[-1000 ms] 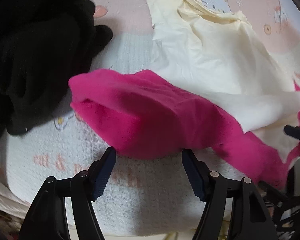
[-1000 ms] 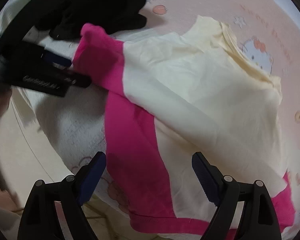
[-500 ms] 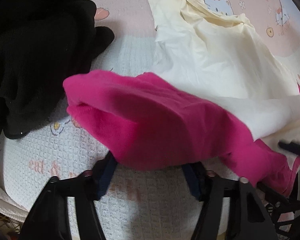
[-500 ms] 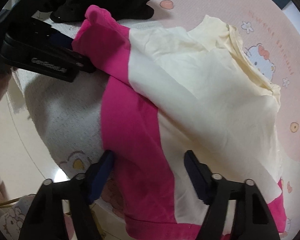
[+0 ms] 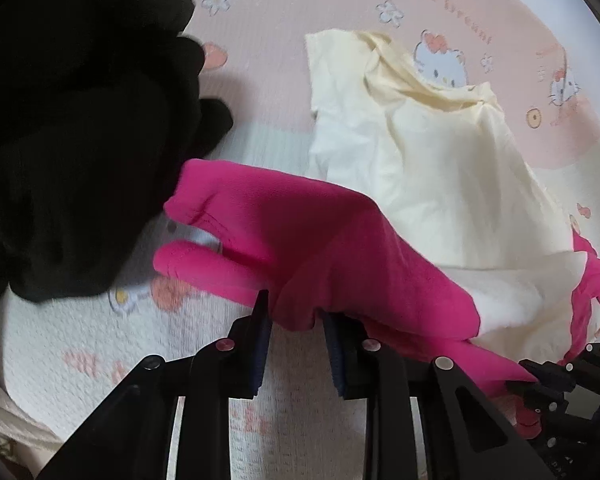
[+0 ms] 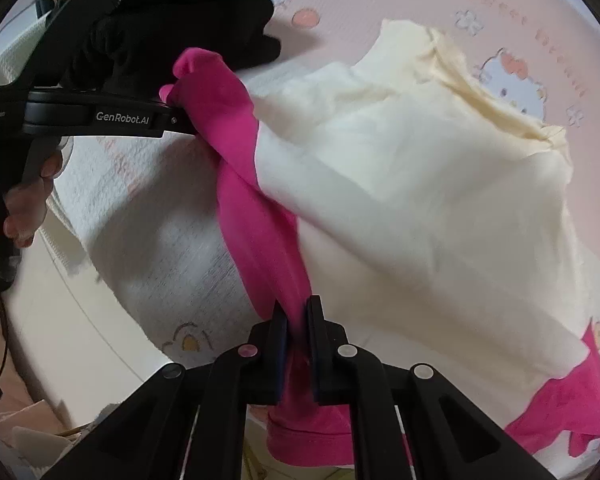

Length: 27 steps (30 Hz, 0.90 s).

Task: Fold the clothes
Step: 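Grasp the magenta panel with the left gripper while the right gripper holds the trim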

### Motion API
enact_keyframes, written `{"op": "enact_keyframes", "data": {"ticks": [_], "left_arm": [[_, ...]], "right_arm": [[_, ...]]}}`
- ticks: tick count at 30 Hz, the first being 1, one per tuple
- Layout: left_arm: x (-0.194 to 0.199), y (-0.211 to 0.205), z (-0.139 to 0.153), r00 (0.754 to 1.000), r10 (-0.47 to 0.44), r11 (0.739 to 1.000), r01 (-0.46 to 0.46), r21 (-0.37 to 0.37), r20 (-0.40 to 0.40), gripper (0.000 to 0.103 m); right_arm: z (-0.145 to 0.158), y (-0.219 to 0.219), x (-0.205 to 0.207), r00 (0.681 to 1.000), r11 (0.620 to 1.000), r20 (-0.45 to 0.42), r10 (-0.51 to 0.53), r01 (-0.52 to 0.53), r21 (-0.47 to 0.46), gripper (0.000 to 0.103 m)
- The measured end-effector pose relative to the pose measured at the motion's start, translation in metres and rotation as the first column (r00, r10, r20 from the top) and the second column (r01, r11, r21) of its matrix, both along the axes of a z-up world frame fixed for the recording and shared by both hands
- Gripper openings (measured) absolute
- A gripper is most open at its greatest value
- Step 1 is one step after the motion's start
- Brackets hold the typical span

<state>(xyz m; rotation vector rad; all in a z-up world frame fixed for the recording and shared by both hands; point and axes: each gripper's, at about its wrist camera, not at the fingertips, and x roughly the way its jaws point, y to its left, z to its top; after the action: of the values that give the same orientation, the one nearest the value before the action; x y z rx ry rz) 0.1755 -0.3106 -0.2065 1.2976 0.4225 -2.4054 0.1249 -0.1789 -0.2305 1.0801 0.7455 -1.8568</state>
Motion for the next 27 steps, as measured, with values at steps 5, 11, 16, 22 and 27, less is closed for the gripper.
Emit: {"op": "enact_keyframes", "data": {"ticks": [5, 11, 16, 22, 27], "left_arm": [[-0.013, -0.004, 0.014, 0.999, -0.044, 0.998, 0.043, -0.034, -0.02, 0.023], [-0.049, -0.006, 0.027, 0.994, -0.105, 0.986, 0.1, -0.134, -0.032, 0.023], [-0.059, -0.027, 0.026, 0.998, -0.041, 0.999, 0.041, 0.015, -0.048, 0.023], [-0.039, -0.053, 0.01, 0.998, 0.063, 0.974, -0.063, 0.217, 0.005, 0.038], [-0.015, -0.063, -0.005, 0.992, 0.116, 0.946, -0.124, 0.3, 0.045, 0.061]], "right_arm": [[0.008, 0.006, -0.006, 0.999, 0.999, -0.015, -0.03, 0.03, -0.015, 0.006], [0.016, 0.02, -0.03, 0.993, 0.993, -0.017, -0.118, 0.117, -0.025, 0.006], [0.007, 0.031, -0.056, 0.982, 0.982, 0.029, -0.189, 0.19, -0.019, 0.006], [-0.002, 0.041, -0.07, 0.971, 0.972, 0.037, -0.234, 0.234, 0.004, 0.006], [-0.014, 0.042, -0.081, 0.964, 0.966, 0.057, -0.259, 0.257, 0.031, 0.006]]}}
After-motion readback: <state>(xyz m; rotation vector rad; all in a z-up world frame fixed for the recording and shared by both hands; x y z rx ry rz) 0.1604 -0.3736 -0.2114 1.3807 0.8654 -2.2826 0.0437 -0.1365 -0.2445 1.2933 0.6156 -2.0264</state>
